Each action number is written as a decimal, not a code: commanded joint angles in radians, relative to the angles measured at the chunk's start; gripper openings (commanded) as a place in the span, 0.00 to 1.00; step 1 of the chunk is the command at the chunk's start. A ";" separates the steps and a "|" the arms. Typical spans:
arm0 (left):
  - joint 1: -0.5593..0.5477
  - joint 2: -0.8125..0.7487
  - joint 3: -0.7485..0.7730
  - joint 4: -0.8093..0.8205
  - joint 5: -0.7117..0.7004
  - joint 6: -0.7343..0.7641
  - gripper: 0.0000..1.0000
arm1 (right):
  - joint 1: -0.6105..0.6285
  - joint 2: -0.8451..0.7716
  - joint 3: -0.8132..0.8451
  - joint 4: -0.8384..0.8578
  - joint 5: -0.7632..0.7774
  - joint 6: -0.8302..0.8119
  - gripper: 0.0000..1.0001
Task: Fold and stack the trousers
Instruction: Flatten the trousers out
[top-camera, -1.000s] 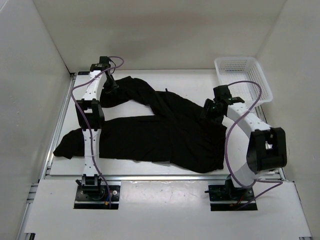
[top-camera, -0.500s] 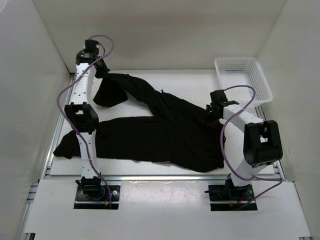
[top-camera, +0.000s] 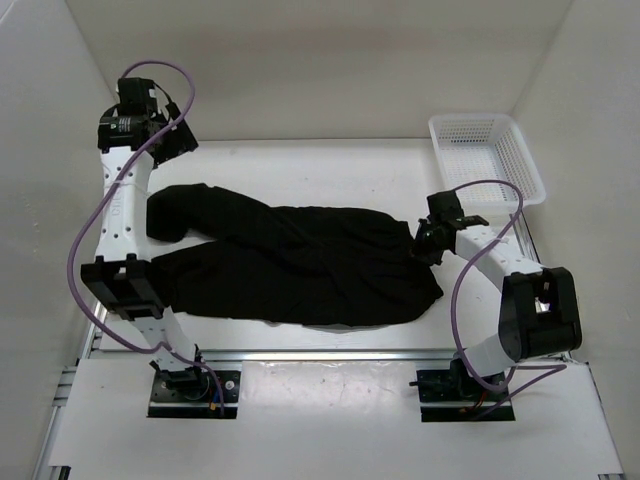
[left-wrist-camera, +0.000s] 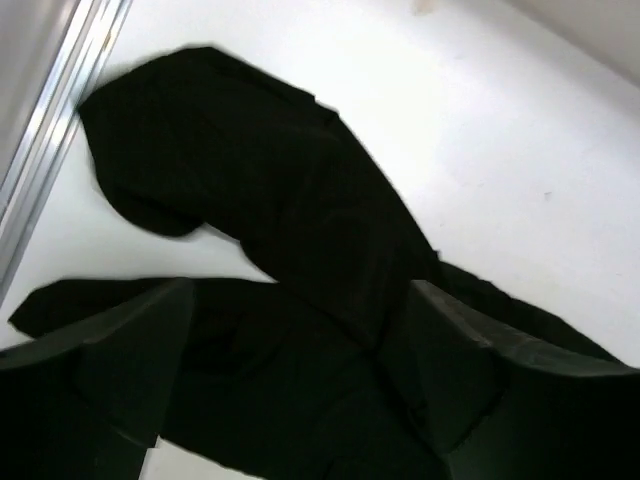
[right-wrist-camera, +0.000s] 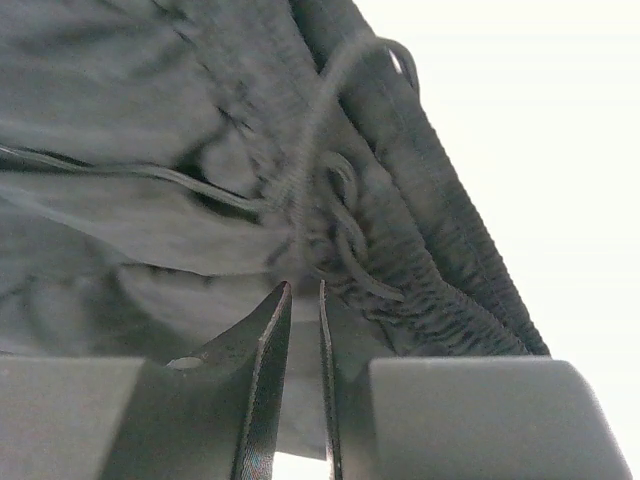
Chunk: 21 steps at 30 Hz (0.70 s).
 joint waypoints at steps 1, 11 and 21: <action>-0.002 0.052 -0.002 -0.031 -0.062 0.022 0.89 | 0.007 0.012 -0.022 -0.004 -0.013 -0.033 0.22; -0.091 0.296 0.145 -0.039 0.104 -0.018 0.66 | 0.055 0.081 0.255 -0.078 0.101 -0.053 0.59; -0.224 0.390 0.031 -0.013 0.096 -0.029 0.92 | 0.021 0.190 0.478 -0.153 0.257 0.091 0.36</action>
